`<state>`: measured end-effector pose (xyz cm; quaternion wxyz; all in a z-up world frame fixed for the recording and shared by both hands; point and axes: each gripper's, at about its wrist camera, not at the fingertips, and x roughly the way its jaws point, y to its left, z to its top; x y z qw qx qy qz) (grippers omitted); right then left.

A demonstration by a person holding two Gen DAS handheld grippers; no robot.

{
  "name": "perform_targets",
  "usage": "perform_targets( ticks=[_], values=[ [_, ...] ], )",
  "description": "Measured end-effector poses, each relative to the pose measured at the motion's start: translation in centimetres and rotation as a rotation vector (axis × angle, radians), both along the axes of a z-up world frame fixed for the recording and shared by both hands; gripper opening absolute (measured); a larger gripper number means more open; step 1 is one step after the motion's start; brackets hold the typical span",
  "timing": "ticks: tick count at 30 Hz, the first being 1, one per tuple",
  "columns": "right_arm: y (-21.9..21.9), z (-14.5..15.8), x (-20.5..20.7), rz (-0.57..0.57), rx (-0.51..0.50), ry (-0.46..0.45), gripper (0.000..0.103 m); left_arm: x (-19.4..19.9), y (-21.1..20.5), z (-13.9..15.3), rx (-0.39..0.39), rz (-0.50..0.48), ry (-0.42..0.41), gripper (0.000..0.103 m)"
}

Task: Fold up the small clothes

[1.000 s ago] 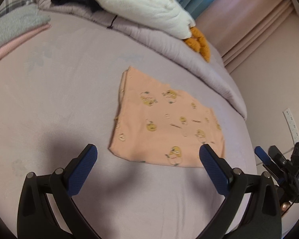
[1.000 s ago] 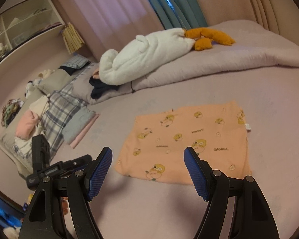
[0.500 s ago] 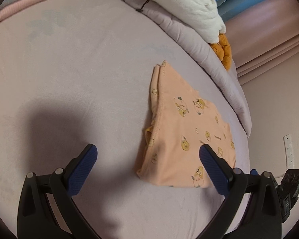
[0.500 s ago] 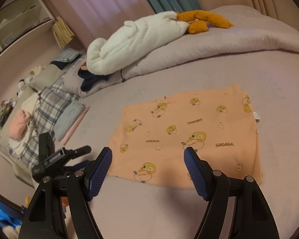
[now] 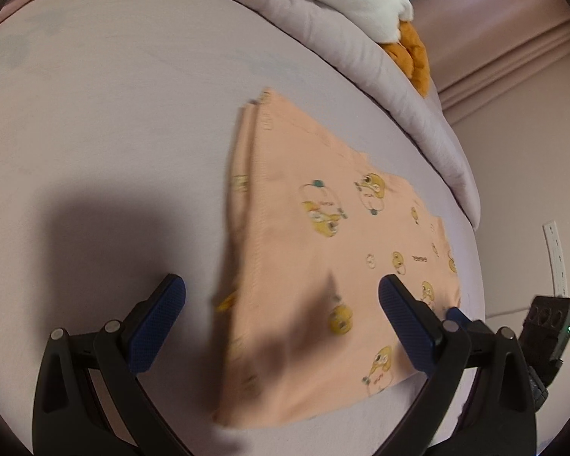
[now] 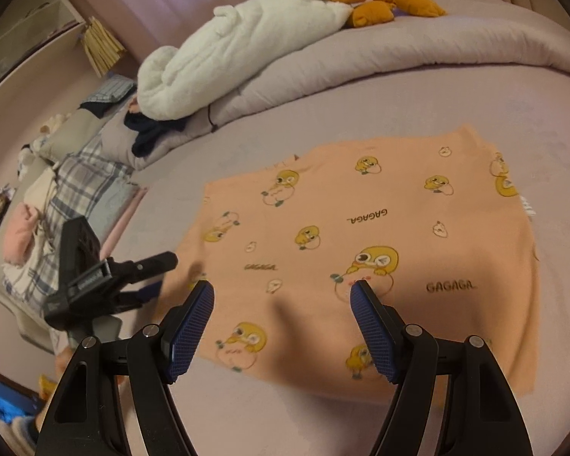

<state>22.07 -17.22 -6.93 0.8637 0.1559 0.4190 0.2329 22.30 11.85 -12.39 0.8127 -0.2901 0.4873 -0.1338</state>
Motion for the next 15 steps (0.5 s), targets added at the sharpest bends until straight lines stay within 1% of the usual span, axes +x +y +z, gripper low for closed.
perform_targets(
  ticks=[3, 5, 8, 10, 11, 13, 15],
  values=[
    [0.1, -0.6, 1.0, 0.001, -0.009, 0.011, 0.074, 1.1, -0.8, -0.3, -0.046, -0.036, 0.002, 0.101],
    [0.2, -0.8, 1.9, -0.002, -0.010, 0.017, 0.074, 1.6, -1.0, -0.3, -0.065, -0.044, 0.000, 0.099],
    [0.2, -0.9, 2.9, -0.006, -0.003, 0.014, 0.074, 2.3, -1.3, -0.1, -0.067, -0.045, 0.000, 0.092],
    [0.4, -1.1, 3.6, -0.002, 0.001, 0.011, 0.074, 2.7, -1.4, 0.0, -0.050, -0.035, 0.008, 0.076],
    [0.6, -1.2, 4.0, -0.002, -0.003, 0.013, 0.074, 2.8, -1.4, 0.0, -0.035, -0.024, 0.013, 0.071],
    [1.1, -1.6, 5.1, -0.001, -0.024, 0.016, 0.074, 2.9, -1.6, 0.0, 0.013, 0.001, 0.027, 0.049],
    [1.4, -1.8, 5.9, -0.013, -0.041, 0.008, 0.074, 3.0, -1.6, 0.0, 0.050, 0.012, 0.032, 0.036]
  ],
)
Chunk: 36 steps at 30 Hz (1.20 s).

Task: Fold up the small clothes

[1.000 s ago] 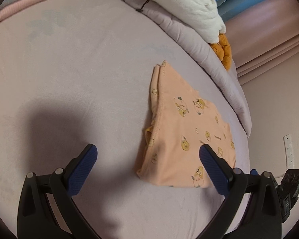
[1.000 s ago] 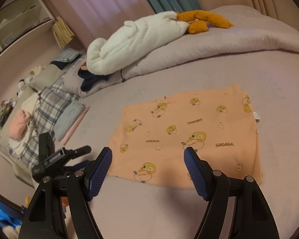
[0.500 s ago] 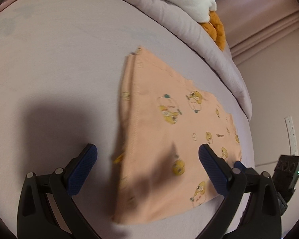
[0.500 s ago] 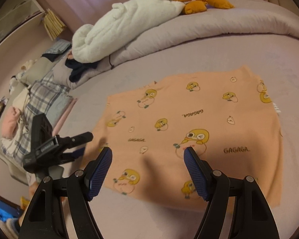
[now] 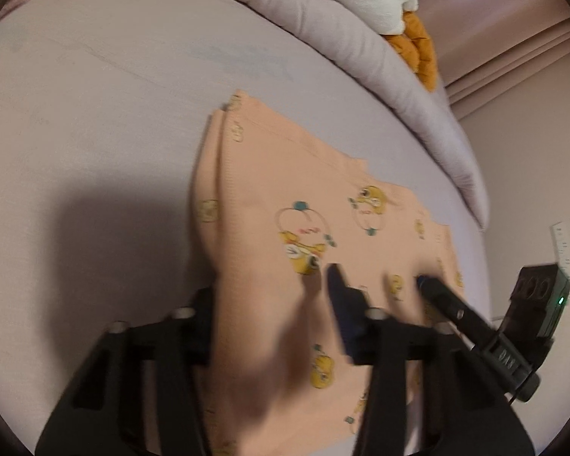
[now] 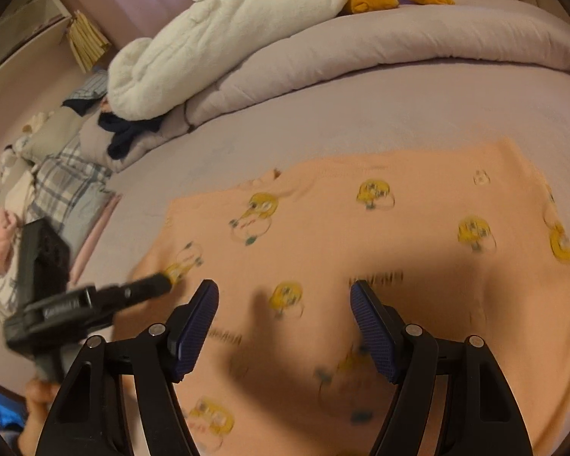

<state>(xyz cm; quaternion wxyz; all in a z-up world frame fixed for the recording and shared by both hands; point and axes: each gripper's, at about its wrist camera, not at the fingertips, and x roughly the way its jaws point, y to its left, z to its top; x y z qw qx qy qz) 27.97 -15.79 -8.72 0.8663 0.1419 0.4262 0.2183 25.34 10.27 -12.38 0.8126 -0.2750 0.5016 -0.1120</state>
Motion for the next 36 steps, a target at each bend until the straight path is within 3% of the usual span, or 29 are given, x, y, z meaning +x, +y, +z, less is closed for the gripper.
perform_targets(
  ticks=[4, 6, 9, 12, 15, 22, 26, 29, 32, 35, 36],
  values=[
    [0.7, -0.5, 1.7, -0.011, -0.032, 0.005, 0.052, 0.1, 0.3, -0.3, 0.019, 0.009, 0.004, 0.025],
    [1.1, -0.6, 2.0, -0.015, -0.071, 0.001, 0.036, 0.1, 0.2, -0.2, 0.033, 0.001, -0.003, 0.023],
    [1.8, -0.8, 2.2, -0.001, -0.152, 0.002, 0.023, 0.1, 0.0, -0.1, 0.056, -0.006, -0.008, 0.022],
    [1.5, -0.2, 1.3, 0.008, -0.167, 0.015, 0.018, 0.3, -0.2, 0.0, 0.066, -0.006, -0.008, 0.021],
    [1.2, 0.6, -0.9, 0.041, -0.138, -0.004, 0.018, 0.4, -0.2, 0.2, 0.067, -0.009, -0.012, 0.020],
    [2.2, -0.9, -7.6, 0.176, -0.235, -0.020, 0.018, -0.2, -0.7, 1.7, 0.069, -0.013, -0.043, 0.018],
    [1.7, -1.2, -9.7, 0.223, -0.225, 0.018, 0.018, -0.5, -1.7, 3.3, 0.074, -0.040, -0.078, 0.018],
    [0.0, -0.8, -9.8, 0.196, -0.148, 0.036, 0.018, -0.7, -3.3, 4.6, 0.084, -0.075, -0.109, 0.016],
    [-2.5, 0.1, -9.2, 0.137, 0.025, 0.035, 0.022, -0.9, -5.4, 5.5, 0.107, -0.140, -0.140, 0.016],
    [-5.1, 0.2, -7.7, 0.057, 0.194, 0.057, 0.048, -1.2, -7.6, 5.8, 0.144, -0.199, -0.165, 0.016],
    [-5.7, 0.1, -7.2, 0.043, 0.236, 0.063, 0.052, -1.2, -8.2, 5.8, 0.142, -0.218, -0.164, 0.016]
  ],
)
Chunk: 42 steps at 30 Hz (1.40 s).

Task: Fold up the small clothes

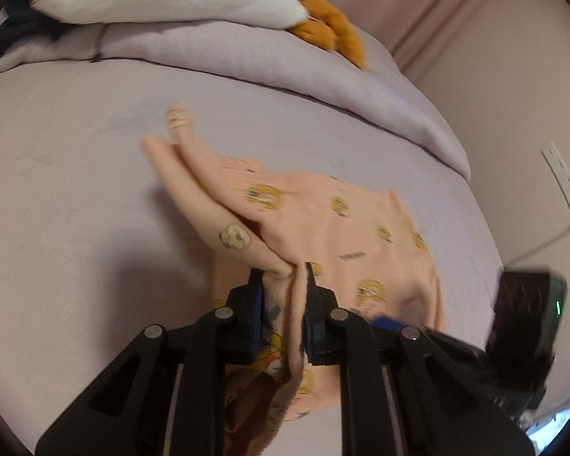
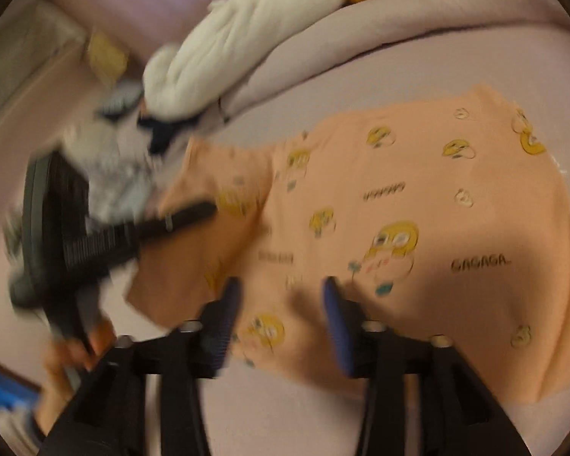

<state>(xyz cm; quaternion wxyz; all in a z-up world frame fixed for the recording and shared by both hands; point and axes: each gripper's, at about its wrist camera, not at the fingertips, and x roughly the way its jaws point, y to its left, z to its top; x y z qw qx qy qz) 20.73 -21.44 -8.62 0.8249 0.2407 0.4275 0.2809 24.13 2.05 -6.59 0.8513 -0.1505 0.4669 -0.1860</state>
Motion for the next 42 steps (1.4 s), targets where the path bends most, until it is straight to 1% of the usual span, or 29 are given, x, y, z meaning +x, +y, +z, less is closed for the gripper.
perform_targets(
  ticks=[4, 5, 6, 7, 8, 9, 11, 13, 14, 16, 18, 19, 21, 26, 27, 28, 30, 31, 33, 35, 36, 39, 42],
  values=[
    [-2.0, -1.3, 2.3, -0.041, 0.214, 0.064, 0.053, 0.1, -3.2, -0.4, 0.056, -0.078, 0.001, 0.018],
    [-2.5, -1.8, 2.9, -0.053, 0.277, 0.084, 0.055, 0.2, -4.1, -0.6, 0.064, -0.107, 0.010, 0.018],
    [-3.1, -2.3, 3.5, -0.063, 0.343, 0.100, 0.059, 0.3, -4.7, -0.8, 0.067, -0.126, 0.016, 0.022],
    [-3.5, -2.8, 4.0, -0.070, 0.389, 0.117, 0.062, 0.4, -5.5, -0.9, 0.072, -0.153, 0.014, 0.024],
    [-3.7, -3.1, 4.4, -0.074, 0.411, 0.135, 0.063, 0.4, -6.3, -1.0, 0.082, -0.182, 0.012, 0.028],
    [-3.8, -3.2, 4.2, -0.077, 0.422, 0.147, 0.063, 0.4, -7.1, -1.1, 0.077, -0.224, 0.019, 0.028],
    [-3.4, -3.4, 4.8, -0.076, 0.439, 0.162, 0.064, 0.3, -8.3, -1.2, 0.044, -0.288, 0.018, 0.029],
    [-3.2, -3.4, 4.4, -0.074, 0.438, 0.167, 0.065, 0.1, -9.1, -1.3, 0.031, -0.319, 0.009, 0.029],
    [-3.4, -3.5, 4.4, -0.068, 0.442, 0.166, 0.066, 0.2, -9.1, -1.4, 0.029, -0.320, 0.010, 0.029],
    [-3.5, -3.6, 4.4, -0.077, 0.418, 0.178, 0.068, 0.2, -8.8, -1.8, 0.020, -0.313, 0.023, 0.029],
    [-2.7, -3.4, 4.8, -0.085, 0.344, 0.194, 0.068, 0.1, -7.9, -1.8, 0.014, -0.298, 0.020, 0.029],
    [-3.0, -3.4, 4.4, -0.082, 0.322, 0.194, 0.068, -0.1, -7.1, -1.7, 0.006, -0.285, 0.020, 0.029],
    [-1.9, -3.2, 4.8, -0.072, 0.266, 0.196, 0.068, -0.7, -5.8, -1.7, -0.006, -0.263, 0.018, 0.030],
    [0.4, -2.7, 6.0, -0.046, 0.141, 0.182, 0.068, -2.0, -3.0, -1.6, 0.021, -0.202, 0.007, 0.030],
    [0.6, -2.7, 6.1, -0.039, 0.128, 0.178, 0.067, -2.1, -2.5, -1.7, 0.023, -0.191, 0.008, 0.030],
    [1.0, -2.6, 6.1, -0.039, 0.108, 0.166, 0.064, -2.3, -2.0, -1.8, 0.021, -0.181, 0.010, 0.030],
    [1.8, -2.4, 6.2, -0.022, 0.064, 0.150, 0.048, -2.9, -1.0, -2.1, 0.017, -0.164, 0.016, 0.030],
    [1.8, -2.5, 6.1, -0.023, 0.045, 0.149, 0.042, -3.1, -0.7, -2.2, 0.020, -0.157, 0.019, 0.031],
    [2.2, -2.9, 6.4, -0.027, 0.002, 0.156, 0.021, -3.4, -0.3, -2.5, 0.021, -0.144, 0.026, 0.030],
    [2.1, -2.9, 6.5, -0.043, -0.028, 0.143, 0.012, -3.6, 0.2, -2.6, 0.016, -0.131, 0.033, 0.030],
    [2.1, -2.6, 6.4, -0.048, -0.033, 0.126, 0.009, -3.8, 0.4, -2.7, 0.012, -0.125, 0.035, 0.030],
    [1.7, -1.6, 5.8, -0.076, -0.056, 0.080, 0.008, -4.0, 1.0, -2.7, 0.008, -0.116, 0.041, 0.031],
    [0.5, 0.4, 5.1, -0.109, -0.079, 0.011, 0.008, -4.2, 1.1, -2.6, 0.004, -0.112, 0.043, 0.031]
  ],
)
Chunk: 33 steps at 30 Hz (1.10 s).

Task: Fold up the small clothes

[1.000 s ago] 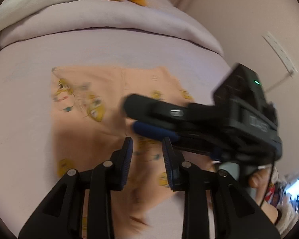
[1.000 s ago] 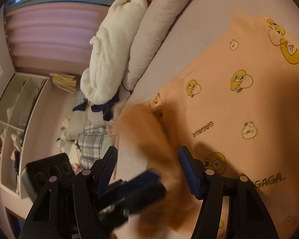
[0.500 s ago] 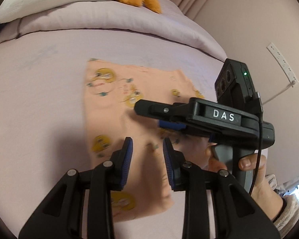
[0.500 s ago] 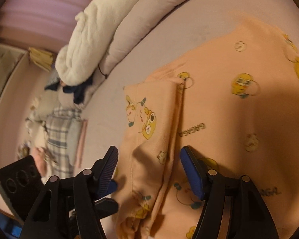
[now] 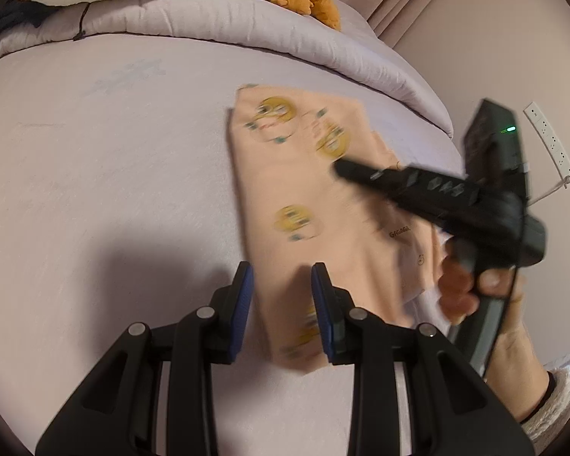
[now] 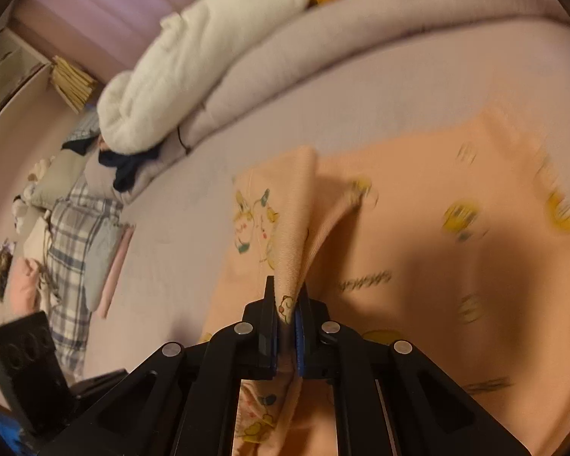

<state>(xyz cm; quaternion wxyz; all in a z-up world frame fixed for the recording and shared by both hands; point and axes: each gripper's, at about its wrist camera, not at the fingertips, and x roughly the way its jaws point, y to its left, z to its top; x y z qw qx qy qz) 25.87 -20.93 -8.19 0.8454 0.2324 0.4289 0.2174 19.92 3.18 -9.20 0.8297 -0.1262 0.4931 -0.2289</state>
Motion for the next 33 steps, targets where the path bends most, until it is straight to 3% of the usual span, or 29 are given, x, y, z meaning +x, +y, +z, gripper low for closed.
perform_targets(
  ticks=[9, 13, 19, 22, 24, 27, 33],
  values=[
    [-6.5, 3.4, -0.4, -0.108, -0.093, -0.087, 0.008, 0.5, -1.9, 0.0, -0.020, -0.027, 0.004, 0.031],
    [-9.0, 2.5, -0.3, -0.165, -0.112, -0.057, 0.008, 0.7, -3.4, -0.1, -0.030, -0.052, 0.006, 0.031],
    [-10.0, -0.7, 0.4, -0.191, -0.133, 0.024, 0.008, 1.5, -5.9, -0.4, -0.028, -0.082, 0.020, 0.031],
    [-10.2, -0.8, 0.2, -0.205, -0.118, 0.024, 0.008, 1.8, -7.0, -0.2, -0.021, -0.095, 0.010, 0.031],
    [-10.3, -0.2, -0.3, -0.220, -0.154, 0.004, 0.015, 1.7, -7.6, 0.0, -0.012, -0.103, -0.001, 0.031],
    [-10.1, 1.3, -2.0, -0.222, -0.229, -0.079, 0.016, 1.8, -8.6, 0.3, 0.005, -0.110, -0.022, 0.031],
    [-9.3, 2.5, -5.5, -0.104, -0.201, -0.184, 0.016, 1.9, -10.2, 0.2, 0.043, -0.123, -0.050, 0.031]
  ],
)
